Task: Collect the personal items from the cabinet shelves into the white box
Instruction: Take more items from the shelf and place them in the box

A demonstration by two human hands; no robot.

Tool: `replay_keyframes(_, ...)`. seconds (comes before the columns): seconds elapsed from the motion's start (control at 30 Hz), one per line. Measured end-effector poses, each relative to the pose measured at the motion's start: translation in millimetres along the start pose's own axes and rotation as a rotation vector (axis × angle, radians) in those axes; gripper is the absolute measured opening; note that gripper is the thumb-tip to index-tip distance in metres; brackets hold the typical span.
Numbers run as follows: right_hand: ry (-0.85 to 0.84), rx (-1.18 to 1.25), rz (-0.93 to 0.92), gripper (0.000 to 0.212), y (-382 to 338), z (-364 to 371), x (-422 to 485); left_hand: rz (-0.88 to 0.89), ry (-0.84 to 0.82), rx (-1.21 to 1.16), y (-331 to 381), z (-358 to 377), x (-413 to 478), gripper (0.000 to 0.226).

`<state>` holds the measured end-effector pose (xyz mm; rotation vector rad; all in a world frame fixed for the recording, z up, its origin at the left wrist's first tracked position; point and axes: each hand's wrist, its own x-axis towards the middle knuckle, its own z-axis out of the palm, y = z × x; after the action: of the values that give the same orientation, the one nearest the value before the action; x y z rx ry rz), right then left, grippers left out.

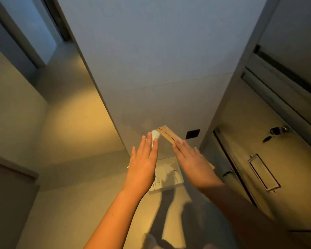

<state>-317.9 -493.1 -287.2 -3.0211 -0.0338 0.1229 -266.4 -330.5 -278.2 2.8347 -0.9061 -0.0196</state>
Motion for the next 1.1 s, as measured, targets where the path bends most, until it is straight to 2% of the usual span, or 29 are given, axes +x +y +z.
replay_keyframes(0.13, -0.023, -0.03, -0.102, 0.071, 22, 49, 46, -0.052, 0.003, -0.02, -18, 64, 44, 0.091)
replay_keyframes(0.2, 0.052, -0.026, -0.152, 0.066, 39, 87, 66, -0.077, 0.006, -0.046, -26, 111, 63, 0.094)
replay_keyframes(0.37, -0.149, -0.113, -0.175, 0.065, 75, 204, 107, -0.14, 0.039, -0.16, -43, 249, 93, 0.087)
replay_keyframes(0.53, -0.096, -0.128, -0.207, 0.063, 102, 332, 138, -0.279, -0.027, -0.248, -69, 395, 111, 0.082)
replay_keyframes(0.8, -0.156, -0.174, -0.285, 0.056, 140, 544, 196, -0.294, -0.184, -0.043, -116, 613, 140, 0.073)
replay_keyframes(0.93, -0.114, -0.198, -0.253, 0.059, 154, 606, 218, -0.349, -0.207, 0.007, -133, 684, 150, 0.072)
replay_keyframes(1.0, -0.098, -0.204, -0.305, 0.057, 158, 637, 226, -0.375, -0.197, -0.005, -139, 709, 154, 0.069)
replay_keyframes(1.1, -0.171, -0.203, -0.298, 0.055, 160, 673, 235, -0.377, -0.186, 0.003, -141, 734, 162, 0.069)
